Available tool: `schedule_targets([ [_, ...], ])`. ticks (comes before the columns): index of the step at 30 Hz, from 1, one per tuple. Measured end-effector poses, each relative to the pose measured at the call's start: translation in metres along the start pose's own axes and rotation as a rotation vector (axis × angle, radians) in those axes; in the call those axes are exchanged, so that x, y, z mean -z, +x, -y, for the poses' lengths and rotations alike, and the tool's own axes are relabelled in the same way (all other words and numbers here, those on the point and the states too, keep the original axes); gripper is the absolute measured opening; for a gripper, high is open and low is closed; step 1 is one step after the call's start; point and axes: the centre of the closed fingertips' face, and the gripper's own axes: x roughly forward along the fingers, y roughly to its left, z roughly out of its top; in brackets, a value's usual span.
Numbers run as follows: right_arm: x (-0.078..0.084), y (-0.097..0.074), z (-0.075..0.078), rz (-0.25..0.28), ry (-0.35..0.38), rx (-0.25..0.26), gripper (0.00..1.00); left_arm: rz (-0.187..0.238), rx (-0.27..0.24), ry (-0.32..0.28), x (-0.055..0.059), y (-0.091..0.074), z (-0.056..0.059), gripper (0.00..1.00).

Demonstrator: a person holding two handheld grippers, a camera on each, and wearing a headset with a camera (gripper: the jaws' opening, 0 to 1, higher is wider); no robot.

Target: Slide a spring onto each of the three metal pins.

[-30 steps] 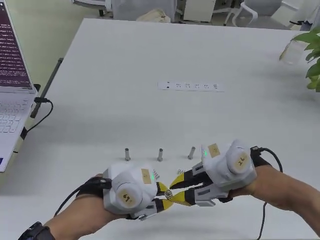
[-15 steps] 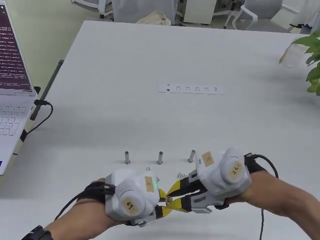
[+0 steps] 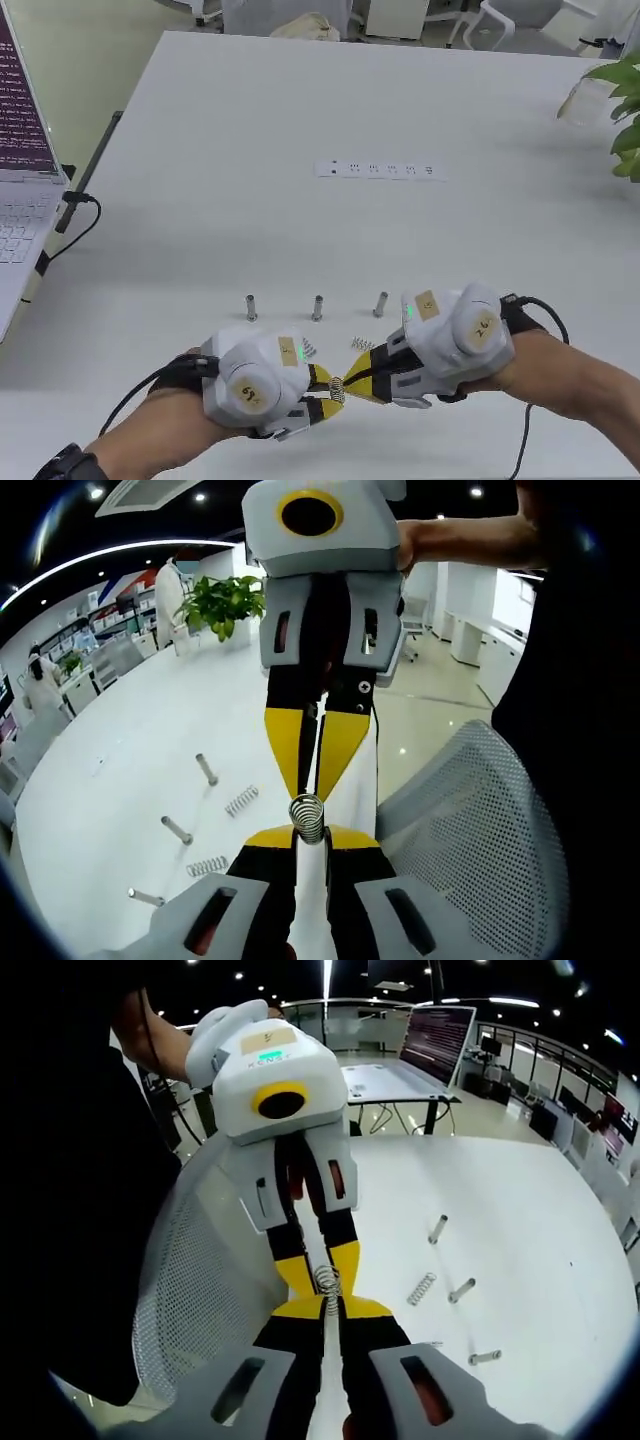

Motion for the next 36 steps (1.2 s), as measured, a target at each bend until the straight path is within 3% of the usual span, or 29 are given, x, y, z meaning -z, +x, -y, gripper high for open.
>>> schedule_targets([
  [2, -0.002, 0.0, -0.002, 0.004, -0.001, -0.009, 0.1, -0.006, 0.004, 0.003, 0.001, 0.001, 0.001, 0.02],
  [8, -0.007, 0.007, -0.006, 0.0, -0.029, -0.024, 0.14, -0.022, 0.007, 0.019, 0.003, 0.002, 0.003, 0.02],
  [16, -0.005, 0.017, -0.007, -0.067, -0.097, -0.039, 0.11, -0.046, 0.01, 0.052, 0.004, 0.002, 0.003, 0.02],
  [25, -0.007, 0.018, -0.005, -0.079, -0.12, -0.036, 0.09, -0.069, 0.009, 0.069, 0.007, 0.002, 0.002, 0.02],
  [31, -0.005, 0.018, -0.005, -0.082, -0.113, -0.04, 0.08, -0.065, 0.012, 0.063, 0.008, 0.003, 0.003, 0.02],
  [36, -0.006, 0.013, -0.002, -0.075, -0.105, -0.029, 0.08, -0.031, -0.001, 0.043, 0.004, 0.003, 0.0, 0.02],
])
